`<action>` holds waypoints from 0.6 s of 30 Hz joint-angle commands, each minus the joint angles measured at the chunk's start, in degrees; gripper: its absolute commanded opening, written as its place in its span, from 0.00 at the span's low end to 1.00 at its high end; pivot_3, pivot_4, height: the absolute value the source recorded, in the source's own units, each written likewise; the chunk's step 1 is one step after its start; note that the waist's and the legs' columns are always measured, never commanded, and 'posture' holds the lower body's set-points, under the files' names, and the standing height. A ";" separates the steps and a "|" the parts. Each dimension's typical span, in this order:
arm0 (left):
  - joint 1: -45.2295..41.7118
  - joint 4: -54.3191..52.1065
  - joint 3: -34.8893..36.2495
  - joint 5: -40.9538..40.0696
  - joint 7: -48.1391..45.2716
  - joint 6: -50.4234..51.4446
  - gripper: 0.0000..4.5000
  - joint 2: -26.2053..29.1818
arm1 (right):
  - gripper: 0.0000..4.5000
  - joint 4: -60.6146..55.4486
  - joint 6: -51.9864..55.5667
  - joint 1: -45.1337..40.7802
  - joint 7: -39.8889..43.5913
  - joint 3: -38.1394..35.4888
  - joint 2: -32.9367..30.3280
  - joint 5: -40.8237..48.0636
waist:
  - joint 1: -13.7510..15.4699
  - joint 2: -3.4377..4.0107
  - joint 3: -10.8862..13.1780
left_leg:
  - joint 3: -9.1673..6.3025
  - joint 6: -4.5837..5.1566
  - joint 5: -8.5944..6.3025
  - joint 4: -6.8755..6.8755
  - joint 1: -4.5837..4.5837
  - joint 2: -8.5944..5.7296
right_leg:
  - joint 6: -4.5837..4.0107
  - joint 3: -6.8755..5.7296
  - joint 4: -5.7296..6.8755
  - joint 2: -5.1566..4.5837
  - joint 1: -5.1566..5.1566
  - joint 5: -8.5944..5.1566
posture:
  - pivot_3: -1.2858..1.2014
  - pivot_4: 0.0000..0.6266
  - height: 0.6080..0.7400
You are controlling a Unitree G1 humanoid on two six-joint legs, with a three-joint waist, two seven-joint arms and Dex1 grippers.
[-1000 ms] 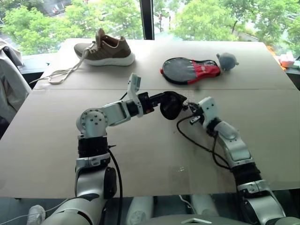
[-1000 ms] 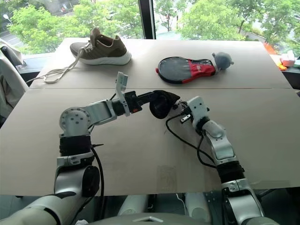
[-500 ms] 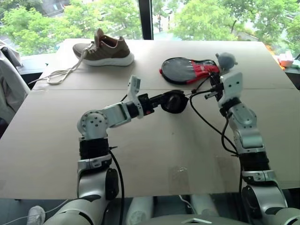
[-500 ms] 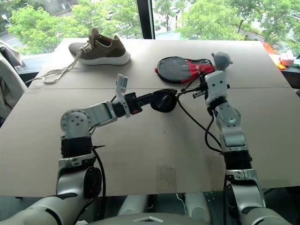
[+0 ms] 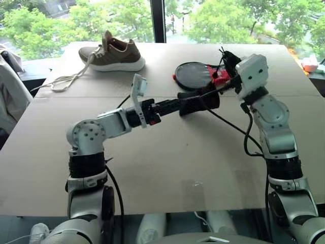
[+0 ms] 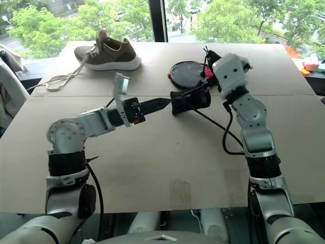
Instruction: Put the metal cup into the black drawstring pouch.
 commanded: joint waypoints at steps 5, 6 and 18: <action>-5.01 2.14 -6.41 13.38 0.53 -17.45 0.81 -4.53 | 0.00 -3.73 -1.17 -4.98 1.73 1.42 -1.29 -1.34 | 0.26 -0.01 0.01 | -0.03 0.01 0.00 0.04 -0.06 -0.07 | 0.01 -0.05 -0.03 -0.07 0.01 0.00 | 0.52 0.24 1.00; -5.66 3.03 -6.65 14.71 1.40 -18.93 0.81 -5.59 | 0.00 -3.97 -1.14 -5.45 2.06 1.70 -1.25 -1.31 | 0.20 -0.01 0.01 | -0.03 0.01 0.00 0.04 -0.08 -0.08 | 0.01 -0.06 -0.04 -0.07 0.00 0.00 | 0.52 0.24 1.00; -7.46 5.35 -8.08 18.56 3.50 -23.36 0.81 -11.22 | 0.00 -6.11 -0.61 -7.19 4.22 4.71 0.51 -1.29 | -0.01 0.03 0.04 | -0.07 0.15 -0.07 0.02 -0.11 -0.06 | 0.00 -0.09 -0.02 -0.06 -0.04 0.00 | 0.52 0.24 1.00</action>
